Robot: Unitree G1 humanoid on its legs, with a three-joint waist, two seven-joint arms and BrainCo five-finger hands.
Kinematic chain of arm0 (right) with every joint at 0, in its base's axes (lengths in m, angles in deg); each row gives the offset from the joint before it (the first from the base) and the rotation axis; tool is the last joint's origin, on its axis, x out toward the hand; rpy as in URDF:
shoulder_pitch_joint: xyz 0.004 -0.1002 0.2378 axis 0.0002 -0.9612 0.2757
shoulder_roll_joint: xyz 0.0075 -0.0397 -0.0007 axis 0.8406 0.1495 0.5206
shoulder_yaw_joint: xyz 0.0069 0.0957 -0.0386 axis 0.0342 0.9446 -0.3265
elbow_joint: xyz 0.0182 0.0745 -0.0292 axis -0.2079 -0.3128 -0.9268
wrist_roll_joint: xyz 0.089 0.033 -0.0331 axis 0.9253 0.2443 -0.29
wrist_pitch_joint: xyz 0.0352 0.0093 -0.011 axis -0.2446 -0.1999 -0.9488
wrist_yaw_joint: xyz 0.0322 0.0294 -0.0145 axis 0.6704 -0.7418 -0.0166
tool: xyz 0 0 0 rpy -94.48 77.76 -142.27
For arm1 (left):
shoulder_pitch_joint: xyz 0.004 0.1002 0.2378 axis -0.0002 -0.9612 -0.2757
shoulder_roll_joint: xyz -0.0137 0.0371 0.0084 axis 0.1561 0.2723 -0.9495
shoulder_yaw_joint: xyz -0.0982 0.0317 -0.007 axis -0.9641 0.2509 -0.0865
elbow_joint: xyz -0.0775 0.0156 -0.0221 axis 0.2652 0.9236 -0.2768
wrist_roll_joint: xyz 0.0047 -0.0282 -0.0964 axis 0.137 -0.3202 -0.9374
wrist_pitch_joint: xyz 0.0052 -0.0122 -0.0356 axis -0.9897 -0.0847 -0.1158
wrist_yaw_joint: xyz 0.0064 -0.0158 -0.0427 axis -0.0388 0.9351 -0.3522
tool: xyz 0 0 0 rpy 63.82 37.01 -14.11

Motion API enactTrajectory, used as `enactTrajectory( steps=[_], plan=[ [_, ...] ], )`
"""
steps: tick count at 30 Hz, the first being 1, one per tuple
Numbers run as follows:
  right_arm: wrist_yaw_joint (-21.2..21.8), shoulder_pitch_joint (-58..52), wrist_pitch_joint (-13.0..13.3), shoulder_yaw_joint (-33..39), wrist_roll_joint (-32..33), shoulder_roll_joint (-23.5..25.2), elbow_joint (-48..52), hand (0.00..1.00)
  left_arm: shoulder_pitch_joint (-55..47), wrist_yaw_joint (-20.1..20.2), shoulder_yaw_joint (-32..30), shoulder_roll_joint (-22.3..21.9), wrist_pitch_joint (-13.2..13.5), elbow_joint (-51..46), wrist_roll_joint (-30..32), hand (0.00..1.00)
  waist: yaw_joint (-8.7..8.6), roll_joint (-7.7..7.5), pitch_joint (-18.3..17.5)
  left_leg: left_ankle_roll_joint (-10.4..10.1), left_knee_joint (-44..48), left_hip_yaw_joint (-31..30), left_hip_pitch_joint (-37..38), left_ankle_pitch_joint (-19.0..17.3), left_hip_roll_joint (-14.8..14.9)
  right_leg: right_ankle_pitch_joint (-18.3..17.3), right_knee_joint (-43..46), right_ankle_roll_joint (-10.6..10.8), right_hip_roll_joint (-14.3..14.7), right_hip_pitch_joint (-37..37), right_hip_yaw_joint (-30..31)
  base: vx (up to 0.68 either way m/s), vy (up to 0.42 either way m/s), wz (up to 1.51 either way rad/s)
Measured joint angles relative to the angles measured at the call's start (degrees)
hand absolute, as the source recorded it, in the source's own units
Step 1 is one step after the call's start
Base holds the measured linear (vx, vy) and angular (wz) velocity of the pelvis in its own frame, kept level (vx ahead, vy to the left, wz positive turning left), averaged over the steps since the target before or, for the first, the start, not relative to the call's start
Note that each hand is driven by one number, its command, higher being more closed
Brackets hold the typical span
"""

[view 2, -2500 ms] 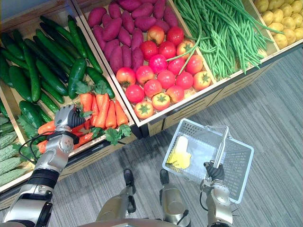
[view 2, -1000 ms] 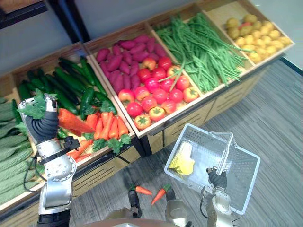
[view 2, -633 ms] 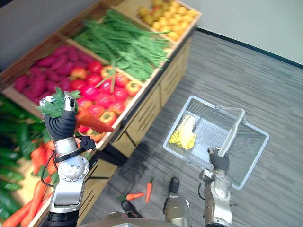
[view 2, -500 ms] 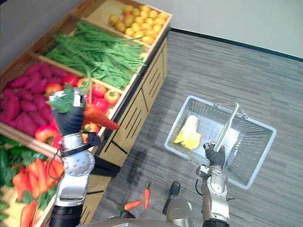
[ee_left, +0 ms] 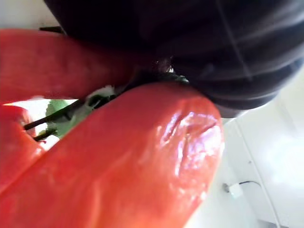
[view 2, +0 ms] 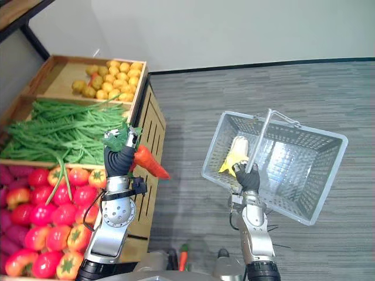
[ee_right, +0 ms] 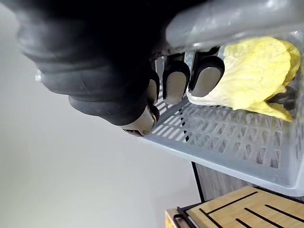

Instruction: Pick vegetable in the basket

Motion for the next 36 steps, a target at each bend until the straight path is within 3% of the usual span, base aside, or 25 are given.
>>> enactTrajectory(
  steps=[2,3,7,9,11,12,14,16,20,30,31,36],
  plan=[
    [0.0,0.0,0.0,-0.2,0.4,0.1,0.0,1.00,0.0,0.0,0.5,0.0,0.0,0.0,-0.5,1.00,0.15,-0.01,0.0,0.3,-0.9,-0.1,0.6,0.3,-0.7,0.0,0.0,0.0,-0.6,0.3,0.0,0.06,-0.005,0.07],
    [0.5,-0.3,0.0,-2.4,2.0,2.3,0.0,1.00,-0.1,1.3,4.5,0.0,0.0,1.1,-3.5,1.00,-0.06,-2.40,-1.2,-0.9,-9.0,0.1,5.5,3.3,-0.6,0.0,-1.4,0.0,-0.3,2.0,0.2,0.02,-0.113,-0.04],
    [0.5,-0.4,0.0,-2.2,2.0,2.5,0.0,1.00,-0.1,1.3,4.6,0.0,0.0,1.3,-3.5,1.00,-0.30,-3.37,-2.1,-0.7,-10.7,0.3,5.9,4.2,-0.7,0.0,-1.7,0.0,-0.2,1.8,0.2,-0.01,-0.039,0.00],
    [0.4,-0.4,0.0,-3.0,2.3,2.5,0.0,1.00,1.1,1.1,5.9,0.0,0.0,4.0,-3.7,1.00,-0.20,-3.38,-3.1,-0.7,-12.0,1.7,6.2,4.8,-0.7,0.1,-1.8,0.2,0.0,0.9,1.3,-0.01,-0.002,-0.25],
    [1.4,-1.2,0.2,-8.4,6.3,1.1,0.9,1.00,5.4,1.3,7.5,0.0,-0.2,11.9,-5.7,1.00,-0.24,-3.19,-3.5,-0.9,-14.6,4.2,7.9,5.4,-0.5,0.2,-1.8,0.3,0.3,-0.2,3.8,-0.02,0.015,-0.61],
    [3.0,-2.9,0.3,-12.5,8.9,-0.2,2.6,1.00,8.0,2.1,8.6,0.0,-0.7,16.8,-6.5,1.00,-0.58,-2.93,-4.1,-1.2,-15.8,5.8,8.2,5.4,-0.3,0.3,-1.9,0.5,0.6,-1.2,5.6,0.00,0.024,-0.84],
    [10.7,-6.1,-0.5,-20.4,15.2,-3.2,5.5,1.00,12.4,8.1,10.7,0.1,-2.9,25.0,-12.0,1.00,-3.37,-2.65,-4.8,-1.4,-18.3,8.7,8.5,6.0,-0.2,1.1,-2.9,0.8,0.7,-2.7,8.3,0.03,0.026,-0.85],
    [13.4,-8.2,-2.3,-21.2,17.5,-3.5,5.7,1.00,13.4,11.0,13.4,0.0,-3.7,25.8,-13.3,1.00,-5.04,-2.92,-4.8,-1.2,-18.6,9.7,9.3,6.1,-0.1,1.4,-3.4,0.9,0.9,-2.8,9.3,0.08,0.014,-0.38],
    [14.1,-11.3,-5.1,-19.6,19.5,-4.5,4.3,1.00,14.2,12.7,15.6,-0.9,-3.7,25.8,-13.6,1.00,-4.89,-2.95,-4.8,-1.2,-18.5,9.9,10.1,6.1,0.0,1.5,-3.4,0.8,0.9,-2.0,9.2,0.11,0.005,-0.02],
    [15.7,-10.7,-5.0,-19.7,19.4,-4.0,4.1,1.00,13.7,13.7,15.5,0.1,-3.7,25.9,-13.6,1.00,-4.75,-3.00,-4.8,-1.2,-18.5,10.2,10.7,6.0,-0.3,1.5,-3.0,0.8,0.7,-2.0,9.5,-0.01,-0.006,-0.03],
    [15.7,-10.7,-5.0,-19.7,19.5,-4.0,4.1,1.00,13.5,13.8,15.5,0.1,-3.7,26.2,-13.6,0.00,-4.76,-3.01,-4.8,-1.2,-18.6,10.2,10.8,5.9,-0.2,1.5,-3.1,0.8,0.7,-2.0,9.6,-0.10,-0.036,-0.08],
    [15.7,-10.6,-5.0,-20.1,21.2,-4.0,4.1,1.00,13.2,14.6,15.4,0.0,-3.9,31.7,-13.5,0.00,-4.70,-3.02,-4.8,-1.2,-18.7,11.0,11.2,5.9,0.3,2.1,-3.9,0.5,1.3,-1.9,10.7,-0.09,-0.040,-0.12]
  ],
)
